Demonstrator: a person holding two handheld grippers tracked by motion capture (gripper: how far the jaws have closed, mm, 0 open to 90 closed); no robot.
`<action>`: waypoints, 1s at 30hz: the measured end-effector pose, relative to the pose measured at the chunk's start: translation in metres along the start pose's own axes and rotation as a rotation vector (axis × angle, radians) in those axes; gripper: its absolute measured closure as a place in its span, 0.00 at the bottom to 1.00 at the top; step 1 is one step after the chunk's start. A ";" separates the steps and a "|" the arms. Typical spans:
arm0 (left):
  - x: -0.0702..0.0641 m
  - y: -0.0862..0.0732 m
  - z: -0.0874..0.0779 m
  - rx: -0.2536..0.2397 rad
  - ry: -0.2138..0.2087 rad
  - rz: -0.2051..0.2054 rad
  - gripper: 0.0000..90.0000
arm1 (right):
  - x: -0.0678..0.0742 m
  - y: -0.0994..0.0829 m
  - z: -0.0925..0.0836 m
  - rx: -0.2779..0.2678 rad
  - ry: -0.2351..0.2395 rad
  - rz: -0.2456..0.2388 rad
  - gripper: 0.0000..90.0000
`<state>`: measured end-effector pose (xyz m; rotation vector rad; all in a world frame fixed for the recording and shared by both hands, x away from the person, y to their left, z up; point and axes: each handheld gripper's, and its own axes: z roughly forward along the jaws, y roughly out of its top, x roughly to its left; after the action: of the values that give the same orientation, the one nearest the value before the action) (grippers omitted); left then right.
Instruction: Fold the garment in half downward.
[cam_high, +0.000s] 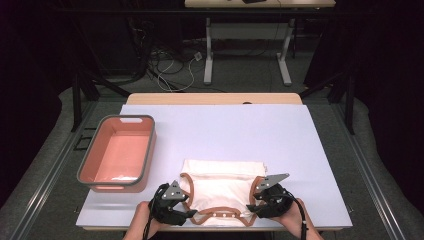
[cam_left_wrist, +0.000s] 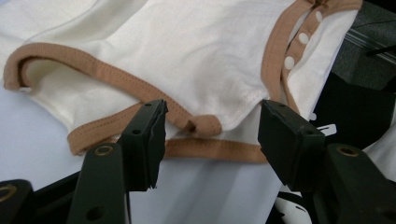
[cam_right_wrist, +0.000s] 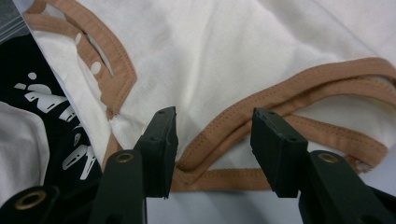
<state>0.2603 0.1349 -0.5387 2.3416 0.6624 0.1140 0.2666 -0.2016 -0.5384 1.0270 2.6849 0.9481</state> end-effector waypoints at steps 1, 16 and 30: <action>-0.001 0.001 0.001 -0.004 0.000 0.001 0.45 | 0.000 0.000 0.001 0.006 0.003 -0.001 0.56; -0.010 0.000 0.016 0.030 0.061 0.089 0.82 | 0.005 0.000 0.009 0.019 -0.015 -0.051 0.68; -0.009 -0.004 0.005 -0.025 0.026 0.062 0.92 | 0.012 0.001 0.000 -0.003 0.008 -0.062 0.95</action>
<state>0.2518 0.1298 -0.5435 2.3403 0.5975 0.1801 0.2580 -0.1935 -0.5360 0.9349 2.7034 0.9464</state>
